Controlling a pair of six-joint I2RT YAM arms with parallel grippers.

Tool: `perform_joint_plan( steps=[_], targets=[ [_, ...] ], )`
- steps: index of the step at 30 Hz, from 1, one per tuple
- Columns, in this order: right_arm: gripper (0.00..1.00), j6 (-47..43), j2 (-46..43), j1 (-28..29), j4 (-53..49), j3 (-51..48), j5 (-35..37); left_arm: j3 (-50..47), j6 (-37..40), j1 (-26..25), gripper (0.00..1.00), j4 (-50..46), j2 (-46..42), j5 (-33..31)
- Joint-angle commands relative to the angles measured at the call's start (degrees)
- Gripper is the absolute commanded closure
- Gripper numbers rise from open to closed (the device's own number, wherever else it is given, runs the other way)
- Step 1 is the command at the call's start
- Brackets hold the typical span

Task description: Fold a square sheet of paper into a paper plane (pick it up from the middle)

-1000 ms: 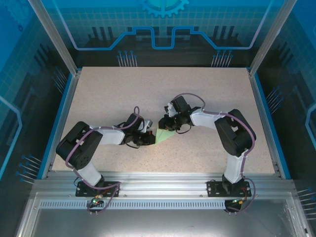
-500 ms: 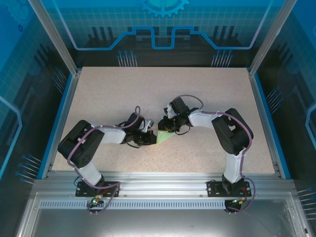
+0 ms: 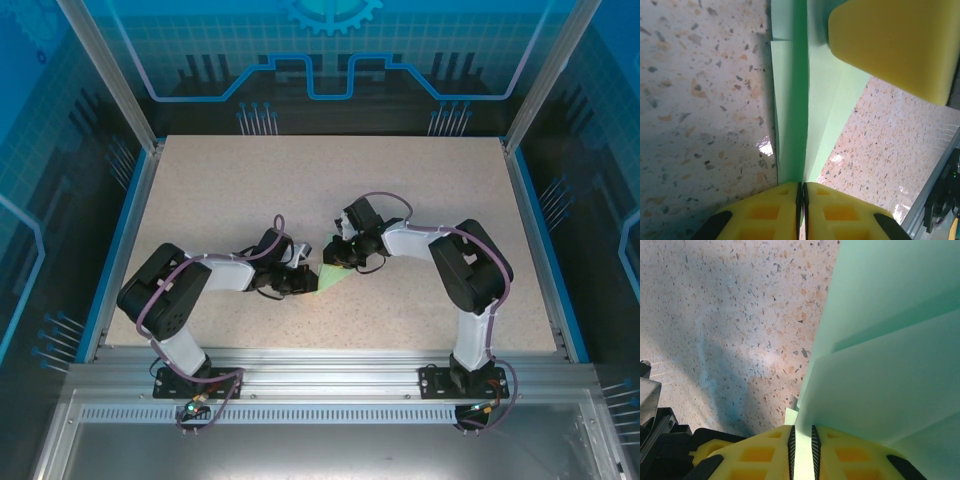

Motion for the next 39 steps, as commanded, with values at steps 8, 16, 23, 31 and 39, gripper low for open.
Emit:
perform_joint_plan(
  steps=[8, 16, 23, 31, 39],
  targets=[
    [0.79, 0.4, 0.9, -0.2, 1.2, 1.2, -2.5, 0.0, 0.6, 0.6, 1.00, -2.1, -0.5, 0.2],
    [0.78, -0.4, 2.5, -0.3, -0.2, 3.1, -2.3, 0.2, -1.0, 0.9, 1.00, -2.1, -0.6, -1.1],
    [0.78, -1.4, 3.9, -0.5, -2.4, 4.6, -1.1, -0.6, -2.4, 1.2, 1.00, -1.3, -0.6, -1.4],
    [0.79, -1.3, 5.8, -1.3, -1.7, 4.6, -1.2, -0.6, -2.8, 1.2, 1.00, -1.2, -0.9, -1.4],
    [0.79, -1.2, 6.4, -1.4, -1.4, 4.2, -1.4, -1.5, -2.8, 1.2, 1.00, -1.7, -2.3, -1.6]
  ],
)
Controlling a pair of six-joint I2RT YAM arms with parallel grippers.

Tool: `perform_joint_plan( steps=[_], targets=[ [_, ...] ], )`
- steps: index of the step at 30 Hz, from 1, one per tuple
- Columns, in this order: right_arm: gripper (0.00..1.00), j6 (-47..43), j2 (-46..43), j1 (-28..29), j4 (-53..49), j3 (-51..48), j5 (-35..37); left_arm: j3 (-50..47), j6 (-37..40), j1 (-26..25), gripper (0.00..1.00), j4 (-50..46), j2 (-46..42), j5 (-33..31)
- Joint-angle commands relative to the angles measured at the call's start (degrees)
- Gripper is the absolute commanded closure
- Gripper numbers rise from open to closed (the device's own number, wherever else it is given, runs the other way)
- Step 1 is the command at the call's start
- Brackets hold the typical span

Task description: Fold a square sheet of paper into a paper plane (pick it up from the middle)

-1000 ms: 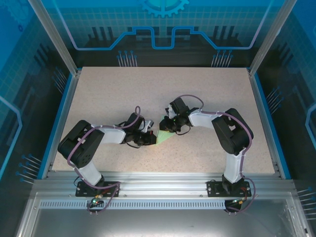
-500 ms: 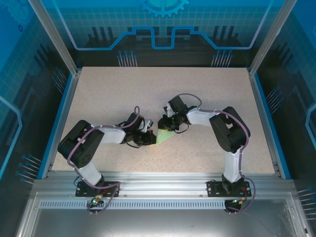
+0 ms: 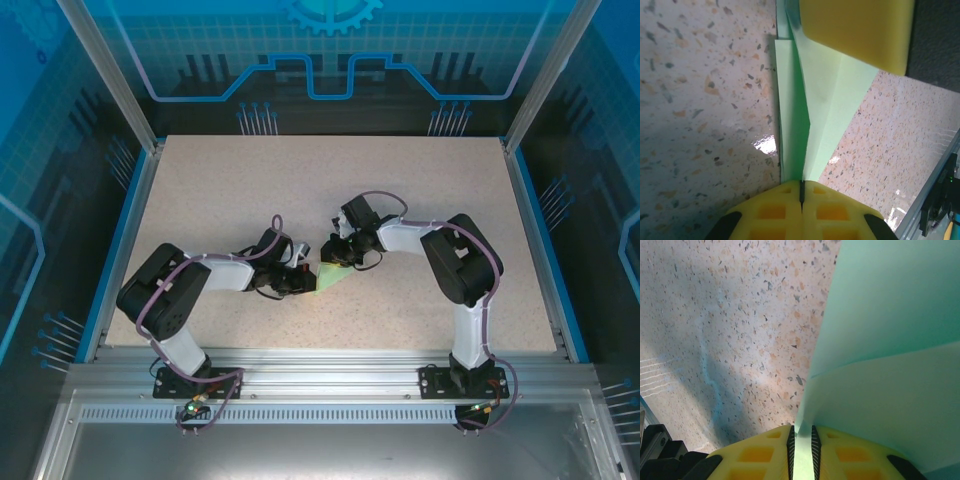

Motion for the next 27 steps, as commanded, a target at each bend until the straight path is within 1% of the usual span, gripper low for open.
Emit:
perform_joint_plan(
  steps=[1, 2, 4, 5, 6, 9, 13, 16, 20, 21, 25, 27],
  targets=[
    [0.79, -0.8, 1.9, -0.9, -0.7, 0.5, 0.6, -1.4, -1.4, 1.0, 0.96, -1.7, -2.4, -1.4],
    [0.78, -0.7, 1.9, -0.8, -0.7, 0.4, 0.5, -1.4, -1.5, 0.9, 0.92, -2.0, -3.2, -1.3],
    [0.79, -0.8, 1.9, -0.8, -0.8, 0.2, 0.6, -1.6, -1.7, 1.0, 0.90, -2.6, -5.6, -1.7],
    [0.79, -0.8, 1.9, -0.8, -0.6, 0.1, 0.6, -1.5, -1.7, 0.9, 0.87, -3.5, -7.0, -2.7],
    [0.79, -0.8, 2.0, -0.8, -0.5, 0.0, 0.5, -1.5, -1.7, 0.9, 0.82, -4.5, -8.5, -3.6],
    [0.79, -0.6, 2.2, -0.8, 0.1, -0.3, -0.1, -1.7, -2.1, 1.3, 0.75, -6.2, -12.2, -6.2],
    [0.78, -0.5, 2.0, -0.7, 0.5, -0.5, -0.3, -1.5, -2.1, 1.8, 0.70, -7.7, -14.3, -7.7],
    [0.79, -0.5, 1.9, -0.7, 0.4, -0.5, -0.5, -0.9, -2.1, 1.8, 0.70, -7.1, -14.1, -5.1],
    [0.79, -0.6, 1.9, -0.7, 0.4, -0.6, -0.4, 1.5, -0.7, 1.8, 0.75, -5.4, -11.6, 3.2],
    [0.79, -0.5, 1.9, -0.7, 0.4, -0.7, -0.3, 2.0, -0.4, 1.6, 0.76, -5.2, -10.9, 4.4],
    [0.78, -0.5, 1.8, -0.7, 0.4, -0.8, -0.2, 3.7, 0.9, 1.5, 0.75, -5.2, -7.9, 7.2],
    [0.78, -0.5, 1.7, -0.8, 0.4, -0.9, -0.2, 4.4, 0.7, 1.4, 0.73, -3.9, -5.8, 9.7]
  ],
)
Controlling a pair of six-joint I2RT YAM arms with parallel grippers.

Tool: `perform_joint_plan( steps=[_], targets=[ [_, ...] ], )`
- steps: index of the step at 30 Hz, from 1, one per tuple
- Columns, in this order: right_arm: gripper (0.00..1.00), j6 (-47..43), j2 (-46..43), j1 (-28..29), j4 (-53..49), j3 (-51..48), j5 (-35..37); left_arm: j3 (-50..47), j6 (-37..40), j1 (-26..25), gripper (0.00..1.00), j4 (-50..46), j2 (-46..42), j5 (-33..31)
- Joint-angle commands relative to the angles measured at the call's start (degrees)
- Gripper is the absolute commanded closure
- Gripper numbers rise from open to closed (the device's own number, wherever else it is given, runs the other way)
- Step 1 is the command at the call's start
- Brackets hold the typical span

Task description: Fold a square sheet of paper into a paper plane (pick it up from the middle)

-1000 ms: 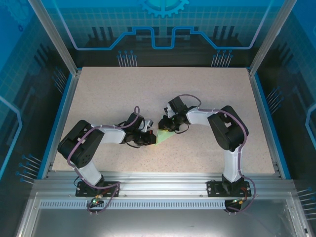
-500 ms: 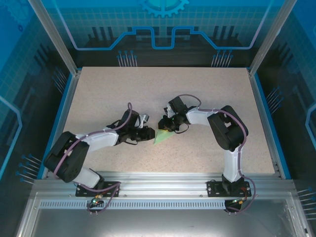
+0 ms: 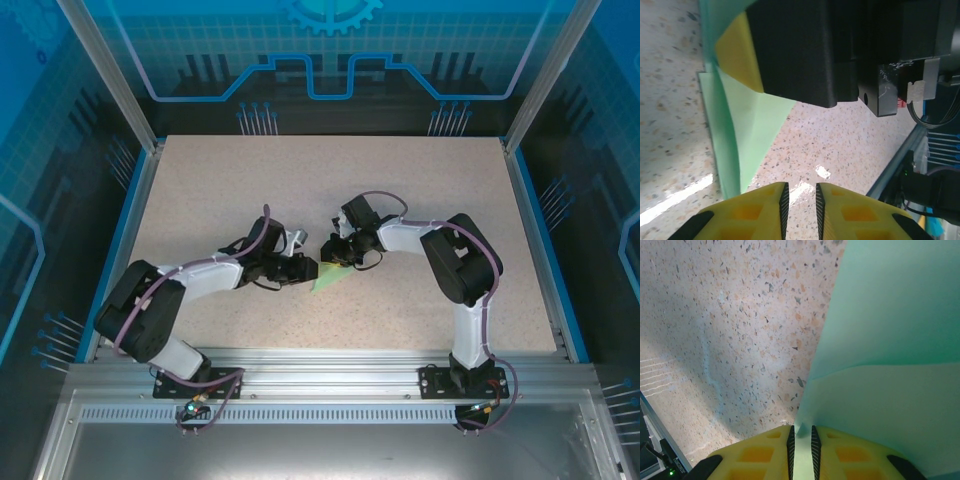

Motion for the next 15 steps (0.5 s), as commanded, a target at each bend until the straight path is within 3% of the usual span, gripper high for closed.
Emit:
perform_joint_plan(
  steps=[1, 6, 15],
  targets=[
    [0.79, -0.5, 1.6, -0.5, 0.0, -0.9, 0.3, 2.3, 1.5, 0.0, 0.73, 1.2, 3.1, 6.4],
    [0.78, -0.4, 1.7, -0.5, 0.1, -1.0, 0.3, 5.5, 3.7, -0.8, 0.72, -1.1, 7.5, 8.2],
    [0.78, -0.4, 1.9, -0.6, -0.3, -0.5, 0.3, 5.7, 6.6, -0.9, 0.73, -5.7, 11.1, 5.1]
  ],
)
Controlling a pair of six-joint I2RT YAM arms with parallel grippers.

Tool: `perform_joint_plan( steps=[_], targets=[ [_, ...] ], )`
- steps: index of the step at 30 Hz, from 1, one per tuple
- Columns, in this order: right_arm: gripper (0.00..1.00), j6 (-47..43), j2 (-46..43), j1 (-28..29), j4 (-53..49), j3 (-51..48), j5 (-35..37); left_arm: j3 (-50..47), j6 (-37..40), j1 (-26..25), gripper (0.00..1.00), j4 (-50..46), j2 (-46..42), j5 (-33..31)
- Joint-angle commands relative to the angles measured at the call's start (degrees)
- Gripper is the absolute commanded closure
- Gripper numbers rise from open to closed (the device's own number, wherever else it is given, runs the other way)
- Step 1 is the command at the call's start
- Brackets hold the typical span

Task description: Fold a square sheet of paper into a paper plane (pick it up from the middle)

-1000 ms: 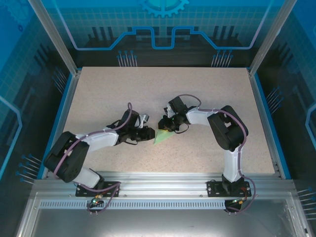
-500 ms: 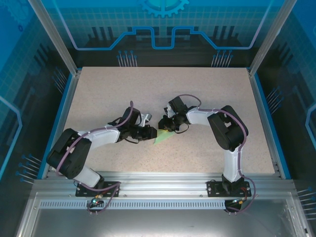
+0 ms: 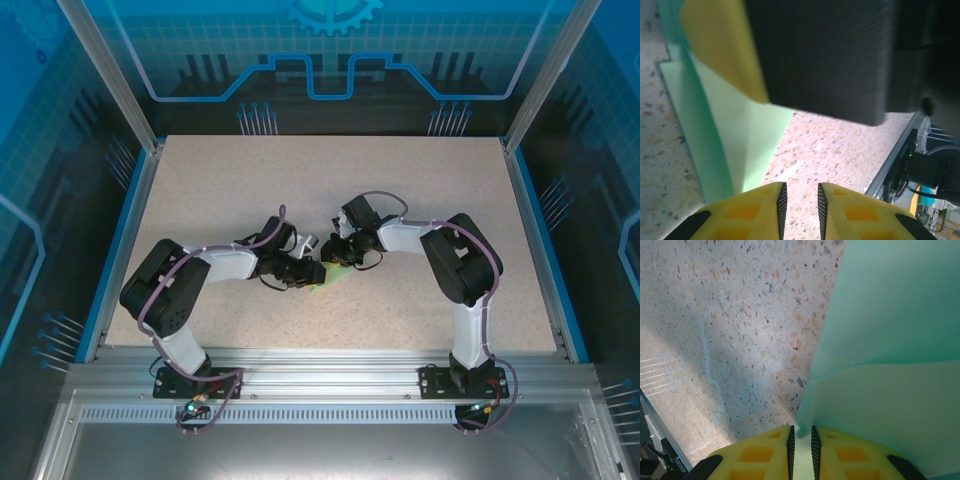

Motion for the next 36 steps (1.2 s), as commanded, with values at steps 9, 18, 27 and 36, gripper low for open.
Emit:
perform_joint_plan(
  steps=[9, 18, 27, 36],
  targets=[
    [0.79, -0.6, 1.7, -0.4, -1.0, -0.6, 0.8, -1.1, 2.4, -0.3, 0.74, -2.1, 2.5, -1.0],
    [0.78, -0.9, 1.8, -0.4, -1.6, -0.6, 0.9, -4.2, 1.5, -0.2, 0.75, -0.4, 4.2, -1.4],
    [0.78, -1.1, 2.1, -0.4, -2.1, -0.2, 1.2, -5.0, 3.9, -0.3, 0.76, -6.2, 0.7, -6.3],
    [0.78, -1.1, 1.9, -0.4, -2.2, -0.2, 1.5, -4.6, 0.8, 0.0, 0.75, -5.4, -8.5, -7.2]
  ],
)
